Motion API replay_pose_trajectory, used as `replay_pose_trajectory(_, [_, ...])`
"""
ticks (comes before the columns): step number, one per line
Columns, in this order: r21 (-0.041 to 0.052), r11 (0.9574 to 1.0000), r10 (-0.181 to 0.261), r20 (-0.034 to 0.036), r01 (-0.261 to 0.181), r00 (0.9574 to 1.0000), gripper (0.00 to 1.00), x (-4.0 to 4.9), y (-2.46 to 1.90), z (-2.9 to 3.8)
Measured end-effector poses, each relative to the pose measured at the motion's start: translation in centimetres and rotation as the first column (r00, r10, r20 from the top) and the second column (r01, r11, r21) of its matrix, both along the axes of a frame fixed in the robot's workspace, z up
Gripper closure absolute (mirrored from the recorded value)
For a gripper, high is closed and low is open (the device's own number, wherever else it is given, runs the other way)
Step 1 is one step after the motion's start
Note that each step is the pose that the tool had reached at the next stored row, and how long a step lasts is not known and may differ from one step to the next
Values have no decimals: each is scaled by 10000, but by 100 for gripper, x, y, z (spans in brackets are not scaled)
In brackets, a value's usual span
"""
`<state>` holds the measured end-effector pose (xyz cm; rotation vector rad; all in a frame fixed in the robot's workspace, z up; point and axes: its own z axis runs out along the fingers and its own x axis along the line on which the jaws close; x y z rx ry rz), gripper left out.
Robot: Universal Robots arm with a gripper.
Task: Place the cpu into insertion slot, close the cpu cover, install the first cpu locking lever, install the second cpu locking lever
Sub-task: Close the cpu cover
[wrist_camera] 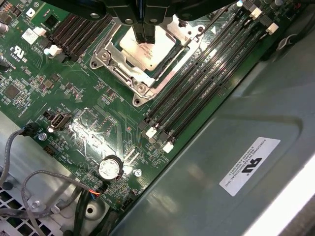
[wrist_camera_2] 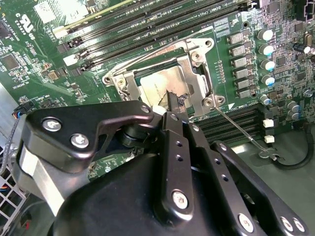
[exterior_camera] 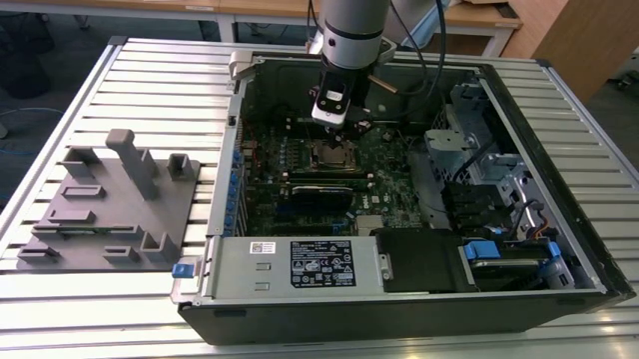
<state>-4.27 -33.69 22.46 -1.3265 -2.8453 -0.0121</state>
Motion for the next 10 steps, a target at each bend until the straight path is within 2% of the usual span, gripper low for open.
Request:
replay_pose_trajectory(6, [-1, 10000, 0, -1, 0, 10000, 89, 0, 0, 12])
replay_pose_trajectory(10, [0, 10000, 0, 0, 0, 10000, 89, 0, 0, 46])
